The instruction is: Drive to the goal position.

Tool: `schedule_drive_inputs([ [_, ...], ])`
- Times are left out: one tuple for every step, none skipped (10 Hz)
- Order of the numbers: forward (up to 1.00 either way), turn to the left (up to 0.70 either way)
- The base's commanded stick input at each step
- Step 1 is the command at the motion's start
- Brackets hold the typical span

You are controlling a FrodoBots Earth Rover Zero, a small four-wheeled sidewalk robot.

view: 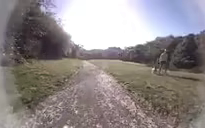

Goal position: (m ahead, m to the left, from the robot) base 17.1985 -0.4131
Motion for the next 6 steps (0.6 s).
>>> schedule_drive_inputs([
  [1.00, 0.01],
  [1.00, 0.01],
  [1.00, 0.01],
  [1.00, 0.01],
  [1.00, 0.01],
  [1.00, 0.01],
])
